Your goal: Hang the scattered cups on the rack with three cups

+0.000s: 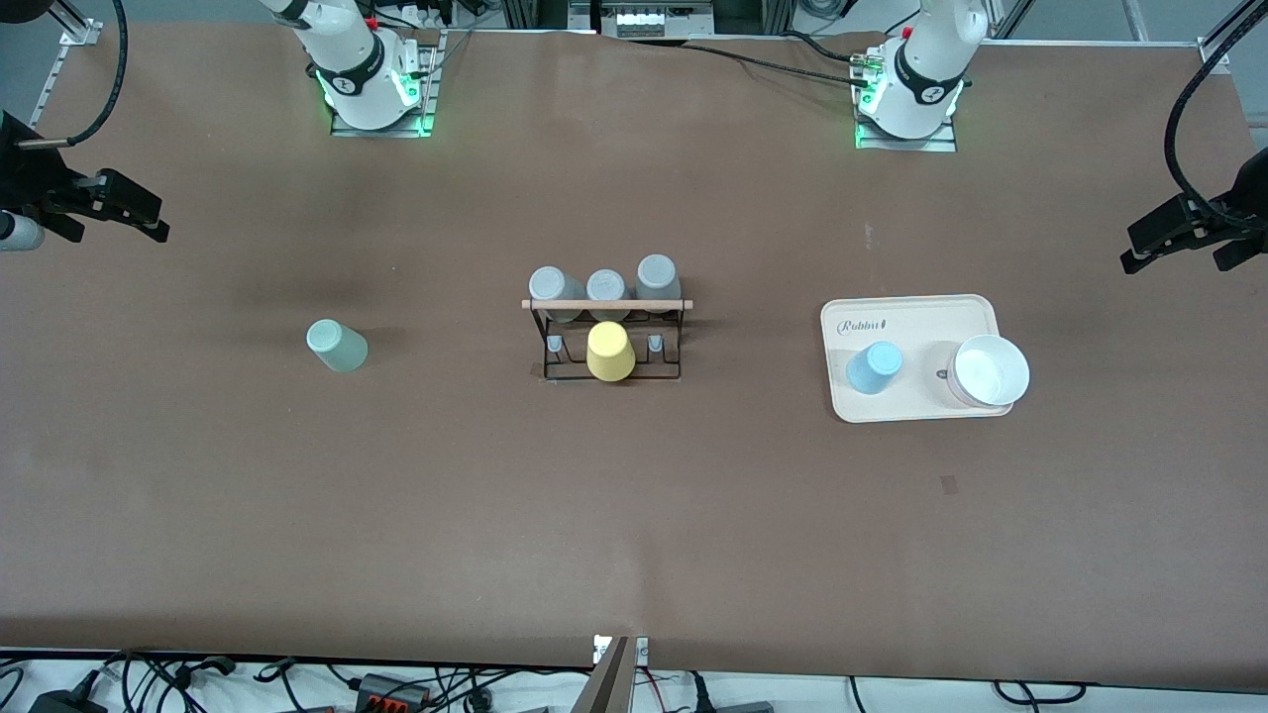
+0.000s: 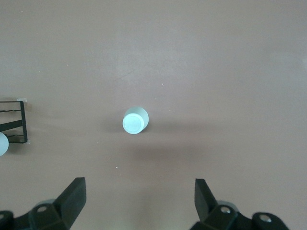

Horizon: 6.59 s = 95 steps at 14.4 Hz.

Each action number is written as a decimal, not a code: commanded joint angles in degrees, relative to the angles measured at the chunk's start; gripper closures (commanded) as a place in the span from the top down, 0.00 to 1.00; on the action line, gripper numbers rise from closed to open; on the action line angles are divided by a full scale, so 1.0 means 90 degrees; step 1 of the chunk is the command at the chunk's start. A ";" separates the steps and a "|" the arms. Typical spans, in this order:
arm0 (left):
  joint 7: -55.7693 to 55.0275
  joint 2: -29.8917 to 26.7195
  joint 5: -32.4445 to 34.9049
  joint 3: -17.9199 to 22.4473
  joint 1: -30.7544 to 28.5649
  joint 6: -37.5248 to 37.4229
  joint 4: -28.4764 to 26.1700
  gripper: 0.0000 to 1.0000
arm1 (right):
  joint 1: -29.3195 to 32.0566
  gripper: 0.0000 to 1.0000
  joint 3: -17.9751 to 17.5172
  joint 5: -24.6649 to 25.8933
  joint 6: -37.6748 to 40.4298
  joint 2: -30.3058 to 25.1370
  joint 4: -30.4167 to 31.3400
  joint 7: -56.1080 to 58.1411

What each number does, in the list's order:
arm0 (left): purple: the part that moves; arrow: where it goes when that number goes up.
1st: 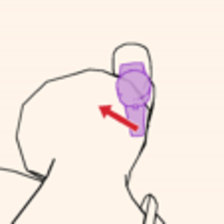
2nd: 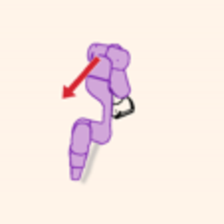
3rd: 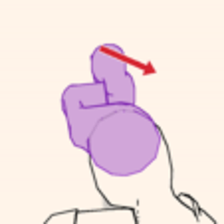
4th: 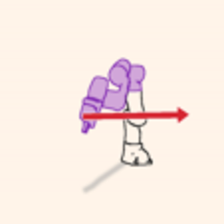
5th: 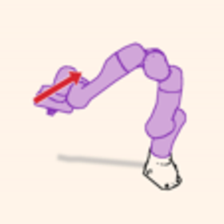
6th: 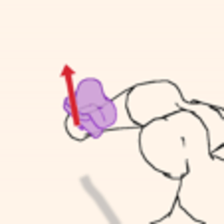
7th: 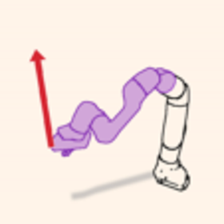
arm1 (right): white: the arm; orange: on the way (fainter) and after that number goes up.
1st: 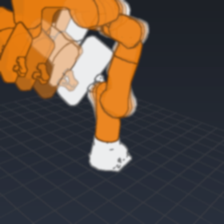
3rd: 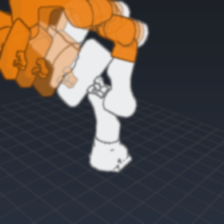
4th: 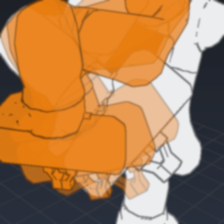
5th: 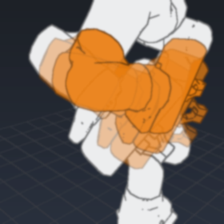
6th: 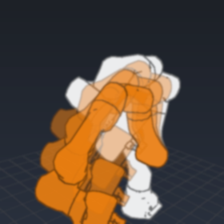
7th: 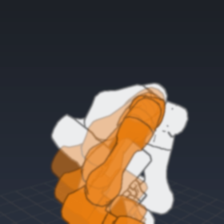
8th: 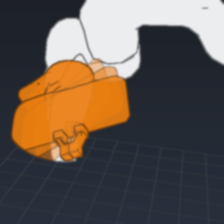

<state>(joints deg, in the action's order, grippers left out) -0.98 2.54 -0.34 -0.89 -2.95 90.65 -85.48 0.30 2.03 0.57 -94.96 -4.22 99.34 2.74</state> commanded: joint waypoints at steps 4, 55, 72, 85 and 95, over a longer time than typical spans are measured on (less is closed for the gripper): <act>0.0030 0.0060 -0.0011 -0.0009 -0.0005 -0.0150 0.0191 1.00 | 0.0084 1.00 -0.0069 0.0034 0.0013 -0.0175 0.0144 0.0008; -0.2096 0.1847 -0.0490 -0.0790 0.0737 0.3661 -0.2430 0.39 | 0.0074 1.00 -0.0079 0.0044 -0.0006 -0.0146 0.0164 0.0047; -0.6863 0.3086 -0.0519 -0.0780 0.3354 0.2477 0.0629 0.38 | 0.0064 1.00 -0.0079 0.0054 -0.0055 -0.0146 0.0183 -0.0001; -0.7665 0.3897 -0.0217 -0.0722 0.4117 0.2545 0.1070 0.38 | 0.0074 1.00 -0.0079 0.0054 0.0023 -0.0117 0.0330 -0.0001; -0.7665 0.4142 -0.0158 -0.0732 0.4165 0.3004 0.0923 0.38 | 0.0103 1.00 -0.0069 0.0025 0.0395 -0.0088 0.0349 0.0087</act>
<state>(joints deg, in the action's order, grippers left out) -69.23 39.10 -2.89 -8.08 33.80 117.74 -78.16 0.61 1.77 0.57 -92.27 -4.27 102.10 2.73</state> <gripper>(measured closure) 0.348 0.000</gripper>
